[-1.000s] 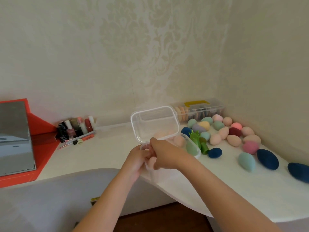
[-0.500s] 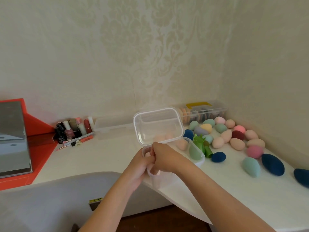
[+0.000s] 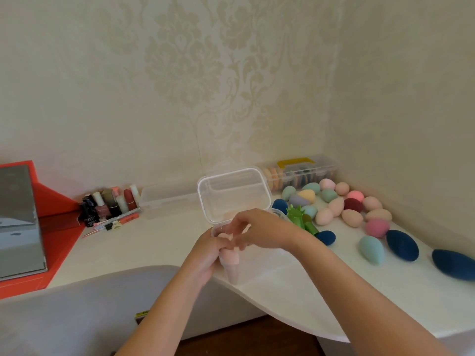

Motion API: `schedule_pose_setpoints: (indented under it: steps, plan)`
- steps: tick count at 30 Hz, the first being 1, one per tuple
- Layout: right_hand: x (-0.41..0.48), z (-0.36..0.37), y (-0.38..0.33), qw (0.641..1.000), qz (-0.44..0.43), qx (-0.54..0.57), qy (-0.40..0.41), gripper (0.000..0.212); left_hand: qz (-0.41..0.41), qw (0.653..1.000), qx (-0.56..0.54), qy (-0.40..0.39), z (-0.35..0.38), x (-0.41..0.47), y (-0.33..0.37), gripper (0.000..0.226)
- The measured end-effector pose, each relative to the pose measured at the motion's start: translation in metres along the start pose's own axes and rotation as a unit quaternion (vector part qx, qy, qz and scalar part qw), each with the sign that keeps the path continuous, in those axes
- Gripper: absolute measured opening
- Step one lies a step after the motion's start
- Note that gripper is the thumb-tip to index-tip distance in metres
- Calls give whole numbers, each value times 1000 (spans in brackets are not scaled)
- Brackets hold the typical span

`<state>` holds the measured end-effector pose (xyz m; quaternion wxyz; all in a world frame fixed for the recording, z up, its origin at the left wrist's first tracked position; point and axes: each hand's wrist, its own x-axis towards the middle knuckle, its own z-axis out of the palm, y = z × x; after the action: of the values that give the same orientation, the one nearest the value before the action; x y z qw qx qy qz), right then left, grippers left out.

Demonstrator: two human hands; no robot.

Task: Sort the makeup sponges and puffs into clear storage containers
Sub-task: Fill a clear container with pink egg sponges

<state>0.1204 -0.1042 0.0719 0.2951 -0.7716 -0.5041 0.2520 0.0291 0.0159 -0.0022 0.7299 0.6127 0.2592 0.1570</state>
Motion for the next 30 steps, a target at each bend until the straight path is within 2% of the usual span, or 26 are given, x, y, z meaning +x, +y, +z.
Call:
schedule_pose_setpoints:
  steps: [4,7,9,11,13,16,18,20,22,25,28,30]
  plan:
    - [-17,-30,15,981,-34,95,165,3,1,999,-31,33,3,-2,1,59]
    - [-27,-58,44,944,-11,149,295,8,0,999,-36,34,7,-5,3,56]
    - [-32,-74,69,927,31,110,357,13,0,999,-31,37,7,-6,4,58]
    - [-34,-84,94,927,101,28,360,14,1,999,-30,39,8,-6,4,58]
    - [-31,-88,118,930,177,-23,323,23,2,999,-26,43,9,-5,4,58]
    - [-27,-86,137,932,235,-22,275,37,3,998,-18,53,10,-3,2,58]
    - [-25,-82,143,943,222,-43,244,45,4,998,-17,57,10,-2,2,56]
    - [-23,-77,146,948,193,-85,237,43,4,998,-17,59,11,-3,2,56]
    - [-22,-72,150,946,169,-102,258,33,5,998,-18,58,11,-3,1,55]
    - [-24,-74,148,941,166,-68,286,17,3,998,-21,58,11,-4,2,55]
    - [-27,-84,136,925,149,-70,343,24,2,998,-20,56,11,-5,2,55]
    - [-32,-90,116,916,121,-26,380,27,3,998,-22,55,11,-5,3,54]
